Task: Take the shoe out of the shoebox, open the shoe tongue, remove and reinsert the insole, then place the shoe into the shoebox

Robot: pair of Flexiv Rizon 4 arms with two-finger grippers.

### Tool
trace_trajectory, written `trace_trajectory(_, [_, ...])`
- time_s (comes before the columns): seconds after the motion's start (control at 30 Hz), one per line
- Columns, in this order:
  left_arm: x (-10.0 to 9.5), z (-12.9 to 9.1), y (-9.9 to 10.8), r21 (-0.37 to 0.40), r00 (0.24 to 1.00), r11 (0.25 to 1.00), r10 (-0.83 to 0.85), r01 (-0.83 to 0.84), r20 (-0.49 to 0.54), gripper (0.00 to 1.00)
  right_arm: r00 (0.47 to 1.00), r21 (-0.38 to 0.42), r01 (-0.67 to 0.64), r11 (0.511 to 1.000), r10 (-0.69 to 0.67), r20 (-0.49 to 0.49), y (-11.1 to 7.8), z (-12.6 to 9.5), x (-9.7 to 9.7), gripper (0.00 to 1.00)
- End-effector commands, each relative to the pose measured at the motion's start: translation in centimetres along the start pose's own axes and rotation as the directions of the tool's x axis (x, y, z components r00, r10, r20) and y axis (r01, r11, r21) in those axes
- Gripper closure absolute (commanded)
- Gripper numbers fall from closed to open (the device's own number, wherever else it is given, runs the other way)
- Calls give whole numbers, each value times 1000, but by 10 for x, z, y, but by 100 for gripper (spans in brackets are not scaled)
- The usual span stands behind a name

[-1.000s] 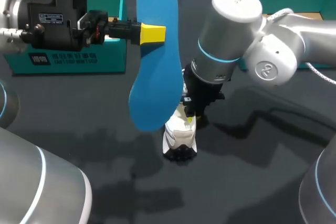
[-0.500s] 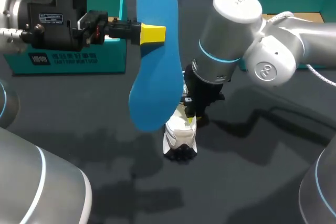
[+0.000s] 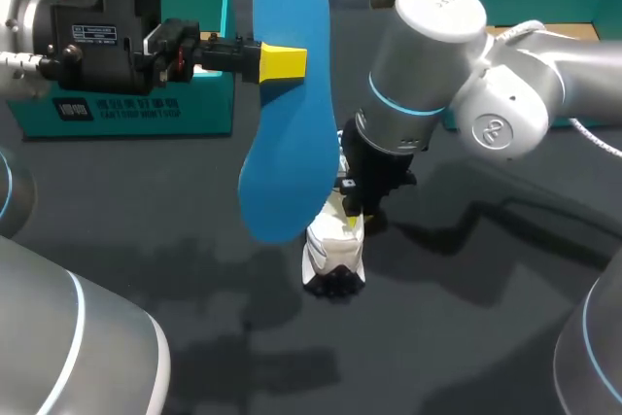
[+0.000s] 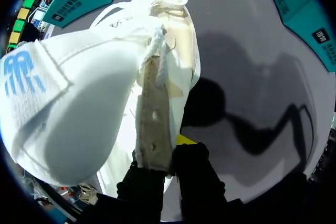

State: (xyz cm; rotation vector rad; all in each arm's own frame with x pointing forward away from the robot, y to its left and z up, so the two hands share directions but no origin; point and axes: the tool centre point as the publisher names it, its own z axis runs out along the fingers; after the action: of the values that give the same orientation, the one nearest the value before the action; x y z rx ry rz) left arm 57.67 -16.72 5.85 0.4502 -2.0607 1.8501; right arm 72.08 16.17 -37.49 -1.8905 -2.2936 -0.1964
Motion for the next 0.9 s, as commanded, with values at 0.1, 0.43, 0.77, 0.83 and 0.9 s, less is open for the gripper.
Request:
trace_trajectory(0.1, [-2,3,-1,-2,1000,1000,0,0,-2,100,1000,-1,-8,1000,8,18,-2,-5,3,100])
trace_trajectory(0.43, [-2,3,-1,-2,1000,1000,0,0,-2,100,999,19,-30,999,31,-26,-1,11,2,98])
trace_trajectory(0.77, [-2,3,-1,-2,1000,1000,0,0,-2,100,996,-14,-77,997,76,-48,-4,-11,5,0])
trace_trajectory(0.83, [-2,3,-1,-2,1000,1000,0,0,-2,100,995,-18,-83,996,82,-60,-5,-19,5,0])
trace_trajectory(0.9, [-2,3,-1,-2,1000,1000,0,0,-2,100,993,-22,-88,996,86,-85,-7,-29,4,0])
